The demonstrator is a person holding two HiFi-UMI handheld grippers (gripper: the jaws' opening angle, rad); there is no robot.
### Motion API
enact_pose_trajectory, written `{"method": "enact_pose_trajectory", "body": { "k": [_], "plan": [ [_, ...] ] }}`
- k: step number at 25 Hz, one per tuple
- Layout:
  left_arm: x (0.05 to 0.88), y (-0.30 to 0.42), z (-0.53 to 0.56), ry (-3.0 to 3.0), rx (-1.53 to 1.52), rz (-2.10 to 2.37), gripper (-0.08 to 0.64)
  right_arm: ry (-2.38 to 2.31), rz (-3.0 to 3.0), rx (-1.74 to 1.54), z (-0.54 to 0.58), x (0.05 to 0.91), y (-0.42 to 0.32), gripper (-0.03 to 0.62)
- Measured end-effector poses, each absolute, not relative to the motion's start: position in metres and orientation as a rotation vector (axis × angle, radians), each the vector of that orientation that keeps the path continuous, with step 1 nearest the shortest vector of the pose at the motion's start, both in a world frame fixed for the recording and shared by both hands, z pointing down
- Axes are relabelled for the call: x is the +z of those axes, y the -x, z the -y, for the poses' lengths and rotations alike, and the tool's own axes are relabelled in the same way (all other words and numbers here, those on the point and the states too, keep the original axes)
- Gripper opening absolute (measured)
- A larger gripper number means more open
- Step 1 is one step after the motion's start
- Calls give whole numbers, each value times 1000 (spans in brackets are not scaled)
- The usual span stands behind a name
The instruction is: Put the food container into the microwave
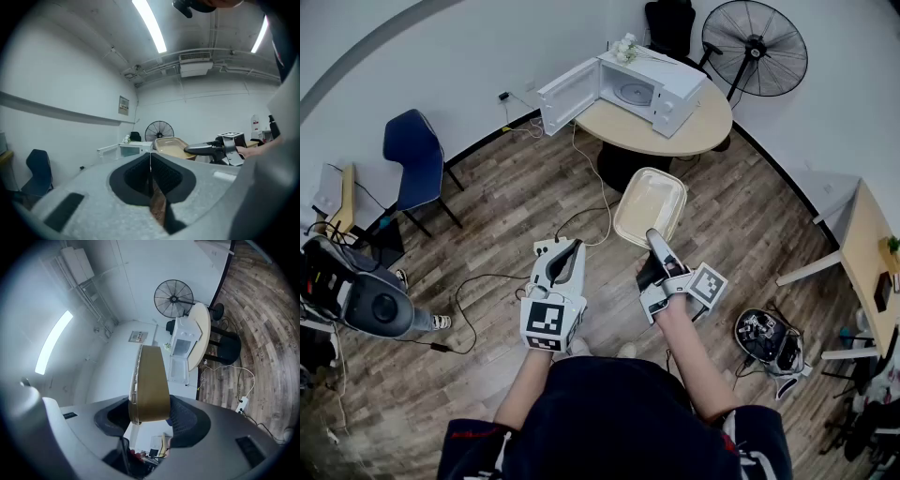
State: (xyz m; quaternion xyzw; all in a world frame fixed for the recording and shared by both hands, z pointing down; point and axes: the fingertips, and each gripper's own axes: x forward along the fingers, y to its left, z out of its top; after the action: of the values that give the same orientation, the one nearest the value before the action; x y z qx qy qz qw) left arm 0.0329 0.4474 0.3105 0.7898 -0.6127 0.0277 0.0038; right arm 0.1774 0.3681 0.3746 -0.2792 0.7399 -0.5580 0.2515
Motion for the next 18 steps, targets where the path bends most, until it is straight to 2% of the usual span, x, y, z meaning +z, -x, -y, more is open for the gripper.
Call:
{"method": "enact_pose_trajectory", "body": {
  "k": [9,18],
  "plan": [
    [313,-41,-445,-2467,112,1929,18,710,-1989,-1531,-366,374,-185,225],
    [318,-79,-445,-2458,139,1939,18,673,-1987,-1559,-366,383,-217,225]
  ]
}}
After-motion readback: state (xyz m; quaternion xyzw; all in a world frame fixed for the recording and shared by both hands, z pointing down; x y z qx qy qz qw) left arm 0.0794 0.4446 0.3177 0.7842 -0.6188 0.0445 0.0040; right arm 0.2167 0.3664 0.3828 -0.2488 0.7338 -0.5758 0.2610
